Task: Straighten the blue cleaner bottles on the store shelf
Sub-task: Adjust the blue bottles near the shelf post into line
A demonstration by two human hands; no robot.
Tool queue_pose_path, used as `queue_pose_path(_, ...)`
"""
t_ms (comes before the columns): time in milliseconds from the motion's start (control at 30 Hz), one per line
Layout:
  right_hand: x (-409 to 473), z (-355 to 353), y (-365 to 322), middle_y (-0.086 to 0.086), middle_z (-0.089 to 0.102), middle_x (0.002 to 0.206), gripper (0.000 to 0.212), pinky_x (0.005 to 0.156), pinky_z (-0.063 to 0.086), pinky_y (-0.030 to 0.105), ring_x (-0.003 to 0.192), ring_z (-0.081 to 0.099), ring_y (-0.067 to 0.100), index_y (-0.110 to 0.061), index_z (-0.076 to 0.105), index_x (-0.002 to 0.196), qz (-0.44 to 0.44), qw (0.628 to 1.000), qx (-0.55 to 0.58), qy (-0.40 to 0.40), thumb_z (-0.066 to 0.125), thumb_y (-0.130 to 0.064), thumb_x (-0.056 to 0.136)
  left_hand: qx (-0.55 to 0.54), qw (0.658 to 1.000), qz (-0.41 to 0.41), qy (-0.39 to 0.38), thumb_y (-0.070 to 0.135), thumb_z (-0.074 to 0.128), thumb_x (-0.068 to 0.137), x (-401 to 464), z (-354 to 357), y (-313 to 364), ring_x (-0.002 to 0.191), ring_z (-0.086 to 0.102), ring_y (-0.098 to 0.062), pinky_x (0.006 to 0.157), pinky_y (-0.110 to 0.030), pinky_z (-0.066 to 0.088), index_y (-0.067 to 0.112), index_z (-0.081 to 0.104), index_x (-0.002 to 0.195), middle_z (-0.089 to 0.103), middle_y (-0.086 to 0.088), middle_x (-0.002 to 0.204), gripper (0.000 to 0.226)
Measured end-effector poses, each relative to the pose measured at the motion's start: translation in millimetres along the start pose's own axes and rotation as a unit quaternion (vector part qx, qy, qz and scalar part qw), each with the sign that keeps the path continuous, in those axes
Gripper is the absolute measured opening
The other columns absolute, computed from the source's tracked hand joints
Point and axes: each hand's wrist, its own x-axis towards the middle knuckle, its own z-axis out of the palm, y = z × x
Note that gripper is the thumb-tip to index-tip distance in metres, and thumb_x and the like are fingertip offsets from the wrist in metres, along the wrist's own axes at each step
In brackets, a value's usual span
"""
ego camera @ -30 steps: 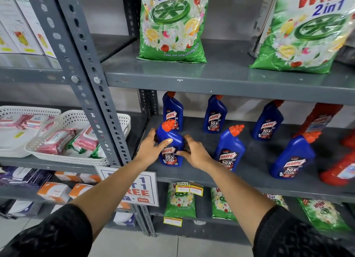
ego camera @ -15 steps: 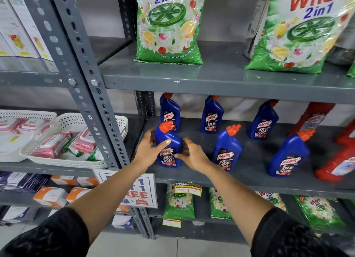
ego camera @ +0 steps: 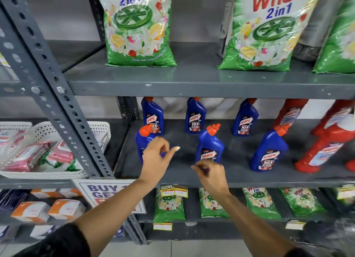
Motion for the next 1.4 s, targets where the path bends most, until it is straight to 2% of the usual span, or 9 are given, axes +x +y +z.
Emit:
queue_pose_path(100,-7,-28,23,-0.010,0.069,0.067,0.010,0.061,0.048,0.013,0.065,0.065,0.001,-0.020,0.069,0.072,0.020,0.996,-0.012,0.081,0.078,-0.018,0.076,-0.047,0.994,-0.016,-0.099,0.020,0.078,0.077,8,32,11,0.073,0.056,-0.010,0.067,-0.019,0.047,0.009,0.061,0.086,0.061,-0.003,0.083,0.022)
queue_pose_path(167,-2,-46,32,-0.007,0.067,0.064,0.019,0.057,0.046,0.012,0.062,0.063,0.007,-0.019,0.063,0.072,0.030,0.992,-0.021,0.123,0.082,-0.016,0.071,-0.070,0.980,-0.087,-0.167,0.021,0.080,0.075,18,52,18,0.092,0.062,-0.013,0.079,-0.024,0.052,0.009,0.064,0.112,0.064,-0.001,0.106,0.043)
queue_pose_path(233,9,-56,34,-0.008,0.066,0.071,0.034,0.058,0.046,0.009,0.064,0.062,0.008,-0.019,0.058,0.082,0.054,0.992,-0.005,0.117,0.086,-0.013,0.064,-0.095,0.957,-0.151,-0.227,0.021,0.082,0.072,28,66,22,0.101,0.061,-0.013,0.087,-0.027,0.052,0.010,0.059,0.124,0.062,0.002,0.113,0.058)
queue_pose_path(300,21,-62,34,-0.012,0.066,0.088,0.049,0.064,0.050,0.009,0.081,0.063,0.003,-0.020,0.057,0.099,0.079,0.994,0.049,0.057,0.086,-0.007,0.063,-0.089,0.946,-0.168,-0.261,0.024,0.084,0.069,34,79,25,0.100,0.064,-0.013,0.087,-0.028,0.051,0.013,0.061,0.121,0.067,0.001,0.111,0.058)
queue_pose_path(400,33,-64,37,-0.006,0.069,0.095,0.046,0.074,0.056,0.017,0.091,0.067,0.007,-0.018,0.055,0.105,0.078,0.994,0.069,-0.019,0.081,-0.004,0.069,-0.087,0.950,-0.185,-0.238,0.021,0.085,0.069,34,88,24,0.092,0.068,-0.014,0.085,-0.029,0.053,0.013,0.063,0.116,0.072,-0.004,0.106,0.052)
queue_pose_path(567,43,-71,46,-0.008,0.069,0.088,0.037,0.073,0.055,0.018,0.084,0.067,0.001,-0.022,0.056,0.098,0.076,0.995,0.056,-0.027,0.079,-0.008,0.073,-0.098,0.955,-0.186,-0.211,0.020,0.085,0.068,32,97,22,0.087,0.068,-0.009,0.080,-0.020,0.054,0.015,0.064,0.113,0.072,0.000,0.102,0.049)
queue_pose_path(733,46,-76,53,0.001,0.071,0.095,0.037,0.076,0.057,0.022,0.089,0.069,0.007,-0.022,0.056,0.100,0.074,0.995,0.059,-0.035,0.079,-0.010,0.073,-0.095,0.957,-0.184,-0.202,0.021,0.086,0.066,32,104,21,0.092,0.070,-0.012,0.084,-0.028,0.056,0.015,0.064,0.113,0.074,-0.003,0.104,0.052)
queue_pose_path(1067,46,-77,54,-0.001,0.071,0.092,0.036,0.073,0.056,0.018,0.087,0.068,0.006,-0.020,0.057,0.098,0.079,0.995,0.054,-0.035,0.080,-0.010,0.073,-0.085,0.957,-0.185,-0.208,0.026,0.086,0.065,32,104,22,0.093,0.070,-0.011,0.086,-0.032,0.057,0.019,0.064,0.112,0.074,0.000,0.104,0.052)
queue_pose_path(1400,49,-79,54,-0.002,0.071,0.093,0.040,0.070,0.055,0.013,0.085,0.068,0.004,-0.014,0.059,0.105,0.085,0.994,0.062,-0.042,0.081,-0.009,0.071,-0.083,0.956,-0.196,-0.201,0.025,0.085,0.068,28,107,26,0.094,0.068,-0.011,0.082,-0.021,0.053,0.015,0.062,0.116,0.072,0.000,0.107,0.054)
